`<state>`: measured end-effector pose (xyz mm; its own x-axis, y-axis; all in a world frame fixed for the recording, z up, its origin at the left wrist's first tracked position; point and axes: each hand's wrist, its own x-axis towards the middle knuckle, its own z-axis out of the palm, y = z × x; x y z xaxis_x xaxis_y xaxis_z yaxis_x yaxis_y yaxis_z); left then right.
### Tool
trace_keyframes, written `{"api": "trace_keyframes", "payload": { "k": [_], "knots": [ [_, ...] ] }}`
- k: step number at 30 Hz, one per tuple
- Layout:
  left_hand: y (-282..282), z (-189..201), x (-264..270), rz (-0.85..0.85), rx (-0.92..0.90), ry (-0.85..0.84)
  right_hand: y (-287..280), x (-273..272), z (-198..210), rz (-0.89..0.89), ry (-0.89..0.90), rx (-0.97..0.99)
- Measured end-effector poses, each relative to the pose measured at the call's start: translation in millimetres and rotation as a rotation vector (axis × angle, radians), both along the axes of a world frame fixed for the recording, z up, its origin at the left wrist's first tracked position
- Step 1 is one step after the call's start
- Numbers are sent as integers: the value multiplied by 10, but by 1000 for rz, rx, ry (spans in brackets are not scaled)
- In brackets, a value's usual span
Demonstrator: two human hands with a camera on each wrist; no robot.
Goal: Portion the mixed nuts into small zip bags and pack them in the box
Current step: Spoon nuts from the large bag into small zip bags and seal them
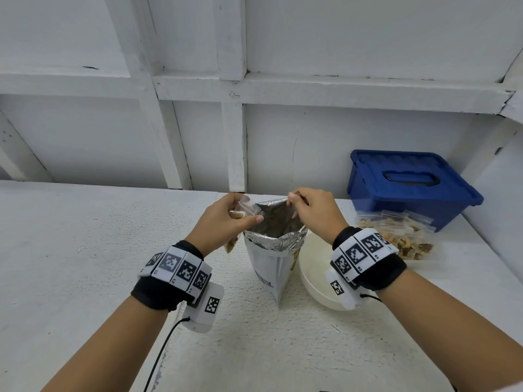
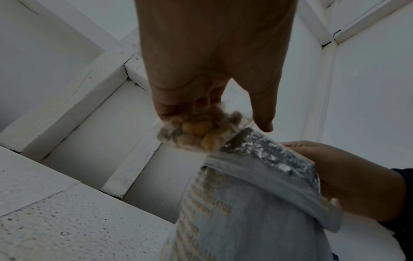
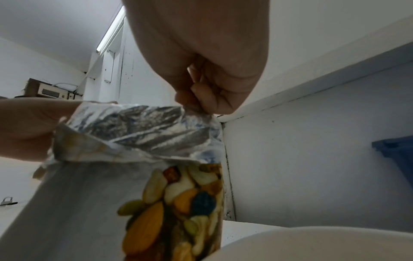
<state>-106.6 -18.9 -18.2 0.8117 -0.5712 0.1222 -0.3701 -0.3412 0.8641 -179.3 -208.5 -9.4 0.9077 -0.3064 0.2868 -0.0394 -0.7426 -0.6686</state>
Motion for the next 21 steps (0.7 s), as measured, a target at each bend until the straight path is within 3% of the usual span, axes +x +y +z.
{"api": "trace_keyframes", "payload": {
  "k": [13,21],
  "knots": [
    [43,65,-8,-17,44,-12,-244,-84,72,-249,-53,485],
    [48,197,-41,-69,141,-40,-351,-176,110,-324,-132,506]
  ]
}}
